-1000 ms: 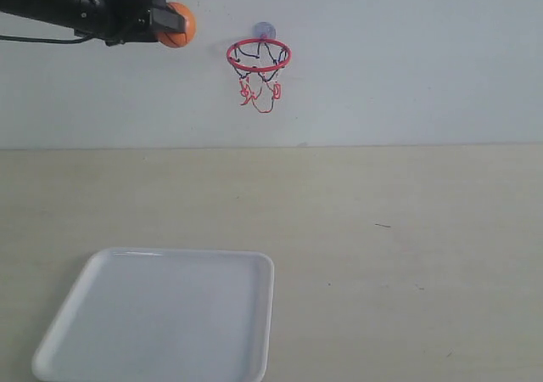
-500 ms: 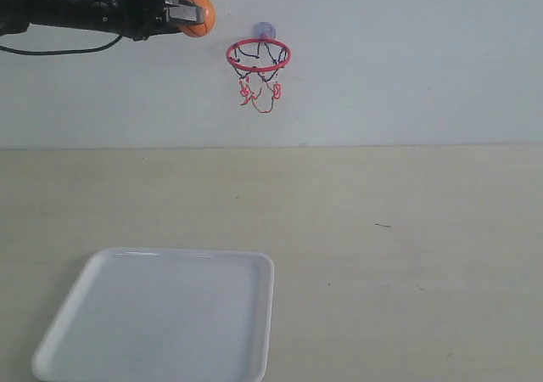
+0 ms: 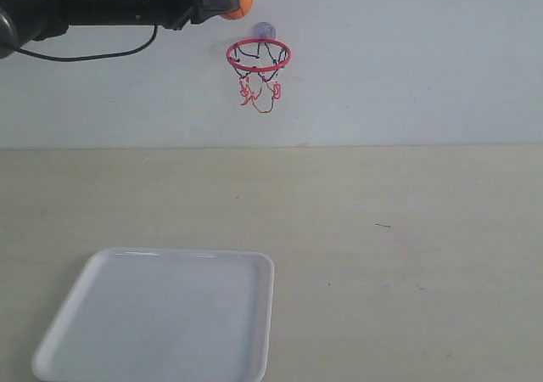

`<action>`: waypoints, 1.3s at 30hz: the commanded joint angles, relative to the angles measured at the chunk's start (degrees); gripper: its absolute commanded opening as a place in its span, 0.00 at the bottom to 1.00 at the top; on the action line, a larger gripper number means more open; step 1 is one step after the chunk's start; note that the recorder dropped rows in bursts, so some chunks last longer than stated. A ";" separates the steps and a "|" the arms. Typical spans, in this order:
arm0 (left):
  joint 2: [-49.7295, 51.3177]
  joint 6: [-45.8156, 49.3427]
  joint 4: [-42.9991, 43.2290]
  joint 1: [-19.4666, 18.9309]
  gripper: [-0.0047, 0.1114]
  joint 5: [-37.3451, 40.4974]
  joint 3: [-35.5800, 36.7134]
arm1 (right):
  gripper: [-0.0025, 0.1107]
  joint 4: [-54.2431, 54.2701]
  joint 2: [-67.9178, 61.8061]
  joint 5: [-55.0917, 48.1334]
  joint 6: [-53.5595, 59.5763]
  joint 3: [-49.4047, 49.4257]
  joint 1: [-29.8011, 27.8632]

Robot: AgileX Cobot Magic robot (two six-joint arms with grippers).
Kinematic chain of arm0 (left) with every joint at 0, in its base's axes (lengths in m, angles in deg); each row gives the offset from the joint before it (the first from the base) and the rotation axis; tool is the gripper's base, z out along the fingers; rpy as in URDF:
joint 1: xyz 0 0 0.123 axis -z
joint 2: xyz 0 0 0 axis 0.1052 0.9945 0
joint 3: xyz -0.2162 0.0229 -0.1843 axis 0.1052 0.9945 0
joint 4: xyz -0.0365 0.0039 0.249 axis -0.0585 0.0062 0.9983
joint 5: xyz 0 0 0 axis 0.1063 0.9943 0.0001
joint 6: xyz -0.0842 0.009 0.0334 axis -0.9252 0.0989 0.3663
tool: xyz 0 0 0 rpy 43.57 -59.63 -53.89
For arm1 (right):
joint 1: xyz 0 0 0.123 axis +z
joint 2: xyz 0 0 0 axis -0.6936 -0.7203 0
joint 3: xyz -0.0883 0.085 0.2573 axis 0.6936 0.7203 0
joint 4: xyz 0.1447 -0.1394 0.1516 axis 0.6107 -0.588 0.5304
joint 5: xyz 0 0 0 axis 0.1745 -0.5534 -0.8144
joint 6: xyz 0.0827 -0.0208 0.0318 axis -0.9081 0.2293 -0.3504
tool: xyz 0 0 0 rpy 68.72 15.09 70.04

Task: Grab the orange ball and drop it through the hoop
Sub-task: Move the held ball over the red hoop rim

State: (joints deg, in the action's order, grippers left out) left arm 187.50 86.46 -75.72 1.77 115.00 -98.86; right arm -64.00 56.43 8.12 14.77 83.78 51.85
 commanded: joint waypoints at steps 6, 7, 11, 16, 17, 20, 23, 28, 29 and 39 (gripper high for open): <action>3.77 9.05 -10.63 0.24 0.08 -2.76 -0.38 | 0.02 -0.05 0.31 0.37 0.12 -0.01 0.04; 3.94 9.17 -11.04 0.24 0.08 -3.01 -0.38 | 0.02 -0.05 0.31 0.37 0.12 -0.01 0.04; 4.67 10.17 -11.24 0.24 0.08 -3.53 -0.38 | 0.02 -0.05 0.31 0.37 0.12 -0.01 0.04; 5.88 10.26 -15.36 0.24 0.08 -3.42 -0.38 | 0.02 -0.05 0.31 0.37 0.12 -0.01 0.04; 6.12 10.76 -15.45 0.24 0.08 -3.42 -0.38 | 0.02 -0.05 0.31 0.37 0.12 -0.01 0.04; 6.83 11.04 -15.60 0.24 0.08 -3.30 -0.38 | 0.02 -0.05 0.31 0.37 0.12 -0.01 0.04; 7.46 11.04 -16.23 0.24 0.08 -2.90 -0.38 | 0.02 -0.05 0.31 0.37 0.12 -0.01 0.04; 7.84 13.00 -17.46 0.24 0.08 -2.90 -0.38 | 0.02 -0.05 0.31 0.37 0.12 -0.01 0.04; 7.84 13.12 -17.69 0.38 0.08 -2.90 -0.38 | 0.02 -0.05 0.31 0.37 0.12 -0.01 0.04; 7.84 15.31 -16.15 2.49 0.08 -3.13 -0.38 | 0.02 -0.05 0.31 0.37 0.12 -0.01 0.04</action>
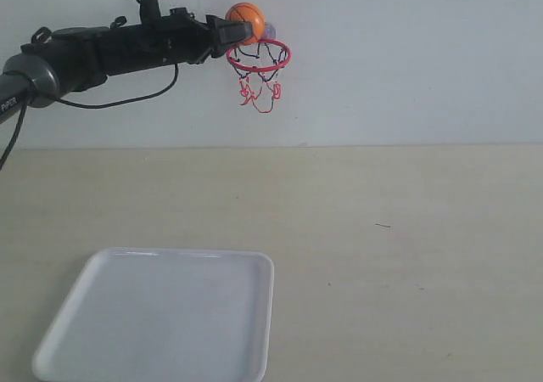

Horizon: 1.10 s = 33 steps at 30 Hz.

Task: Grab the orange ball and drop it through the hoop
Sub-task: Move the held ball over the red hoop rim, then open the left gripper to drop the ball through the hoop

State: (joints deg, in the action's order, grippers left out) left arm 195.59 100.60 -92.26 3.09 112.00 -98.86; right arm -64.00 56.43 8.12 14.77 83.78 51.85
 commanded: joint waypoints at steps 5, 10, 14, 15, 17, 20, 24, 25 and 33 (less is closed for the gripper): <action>-0.24 1.17 0.68 1.52 0.08 -1.21 -0.38 | 0.02 -0.05 0.31 0.37 0.12 -0.01 0.04; -0.24 1.01 0.68 1.52 0.08 -3.72 -0.38 | 0.02 -0.05 0.31 0.37 0.12 -0.01 0.04; -0.24 1.01 0.68 1.52 0.08 -4.10 -0.38 | 0.02 -0.05 0.31 0.37 0.12 -0.01 0.04; -0.24 1.01 0.68 1.52 0.08 -4.40 -0.38 | 0.02 -0.05 0.31 0.37 0.12 -0.01 0.04; -0.24 0.73 1.26 1.52 0.11 -5.12 -0.38 | 0.02 -0.05 0.31 0.37 0.12 -0.01 0.04; -0.24 0.26 1.93 1.52 0.24 -5.12 -0.38 | 0.02 -0.05 0.31 0.37 0.12 -0.01 0.04; -0.24 -1.02 1.76 1.52 0.48 -5.12 -0.38 | 0.02 -0.05 0.31 0.37 0.12 -0.01 0.04; -0.24 -1.74 1.76 1.52 0.53 -5.36 -0.38 | 0.02 -0.05 0.31 0.37 0.12 -0.01 0.04; -0.24 -2.71 1.06 1.60 0.63 -5.53 -0.38 | 0.02 -0.05 0.31 0.37 0.12 -0.01 0.04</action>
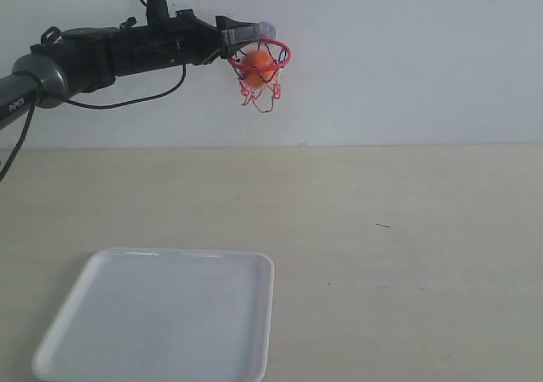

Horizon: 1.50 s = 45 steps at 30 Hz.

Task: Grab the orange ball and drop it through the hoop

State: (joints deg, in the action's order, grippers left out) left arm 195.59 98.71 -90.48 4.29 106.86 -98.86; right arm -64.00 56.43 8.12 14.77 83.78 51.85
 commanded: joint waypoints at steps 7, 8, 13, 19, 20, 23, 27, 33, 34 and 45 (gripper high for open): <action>-1.10 -2.03 -0.65 -0.42 0.08 -1.00 -0.38 | 0.02 -0.05 0.31 0.37 0.12 -0.01 0.04; -1.53 -2.11 0.58 -0.84 0.08 -0.32 -0.38 | 0.02 -0.05 0.31 0.37 0.12 -0.01 0.04; -5.07 -9.55 12.10 -4.57 0.08 4.34 -0.38 | 0.02 -0.05 0.31 0.37 0.12 -0.01 0.04; -10.34 -21.95 31.52 -8.80 0.08 14.30 -0.38 | 0.02 -0.05 0.31 0.37 0.12 -0.01 0.04; -11.21 -22.88 34.16 -9.37 0.08 17.58 -0.38 | 0.02 -0.05 0.31 0.37 0.12 -0.01 0.04; -13.02 -24.72 36.46 -10.82 0.08 27.02 -0.23 | 0.02 -0.05 0.31 0.37 0.12 -0.01 0.04; -14.52 -28.85 36.33 -12.33 0.08 28.24 1.33 | 0.02 -0.05 0.31 0.37 0.12 -0.01 0.04; -21.06 -31.71 37.65 -12.03 0.08 28.24 13.12 | 0.02 -0.05 0.31 0.37 0.12 -0.01 0.04; -22.82 -30.29 37.65 -11.88 0.08 28.24 17.01 | 0.02 -0.05 0.31 0.37 0.12 -0.01 0.04; -62.61 1.28 7.43 0.96 0.08 15.13 88.85 | 0.02 -0.05 0.31 0.37 0.12 -0.01 0.04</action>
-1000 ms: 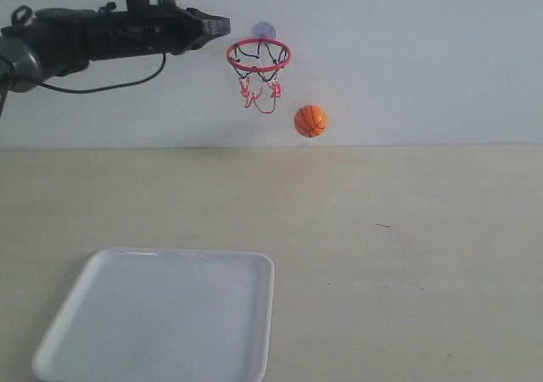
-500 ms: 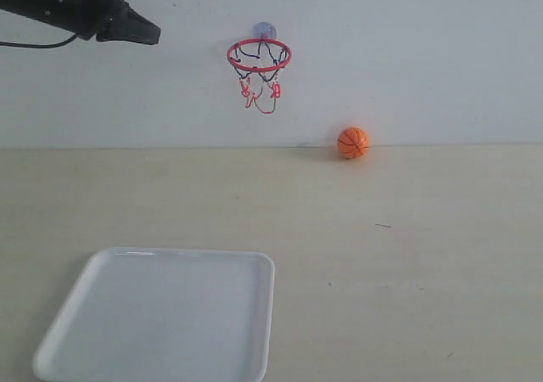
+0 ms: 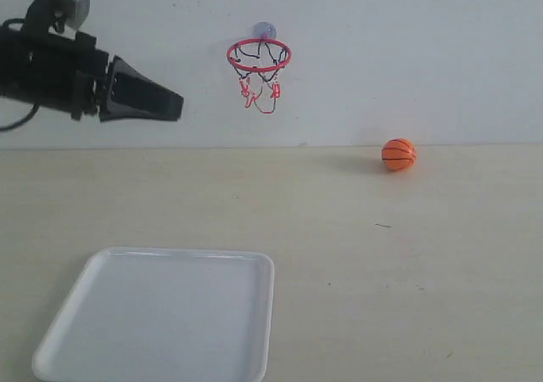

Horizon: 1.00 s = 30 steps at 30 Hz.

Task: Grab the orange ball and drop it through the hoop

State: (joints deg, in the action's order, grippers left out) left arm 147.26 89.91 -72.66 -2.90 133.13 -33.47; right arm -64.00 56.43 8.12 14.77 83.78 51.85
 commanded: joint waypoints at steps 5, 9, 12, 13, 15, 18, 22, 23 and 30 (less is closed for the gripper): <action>-30.92 12.35 -9.59 12.48 0.08 -9.89 44.30 | 0.02 -0.05 0.31 0.37 0.12 -0.01 0.04; -37.90 12.35 -6.84 12.48 0.08 -11.63 47.09 | 0.02 -0.05 0.31 0.37 0.12 -0.01 0.04; -39.43 12.35 -6.84 12.48 0.08 -11.46 47.09 | 0.02 -0.05 0.31 0.37 0.12 -0.01 0.04; -40.47 12.24 -6.95 12.48 0.08 -11.75 47.09 | 0.02 -0.05 0.31 0.37 0.12 -0.01 0.04; -43.56 12.24 -7.06 12.48 0.08 -12.26 47.09 | 0.02 -0.05 0.31 0.37 0.12 -0.01 0.04; -52.39 11.81 -10.34 12.36 0.08 -16.82 47.35 | 0.02 -0.05 0.31 0.37 0.12 -0.01 0.04; -69.89 8.49 -13.66 8.30 0.08 -21.18 48.75 | 0.02 -0.05 0.31 0.37 0.12 -0.01 0.04; -74.92 7.38 -13.53 7.03 0.08 -22.59 48.79 | 0.02 -0.05 0.31 0.37 0.12 -0.01 0.04; -99.18 -1.29 -12.70 5.12 0.08 -37.40 48.79 | 0.02 -0.05 0.31 0.37 0.12 -0.01 0.04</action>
State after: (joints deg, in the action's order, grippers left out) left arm 54.60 93.19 -84.97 2.54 102.43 14.74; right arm -64.00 56.43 8.12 14.77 83.78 51.85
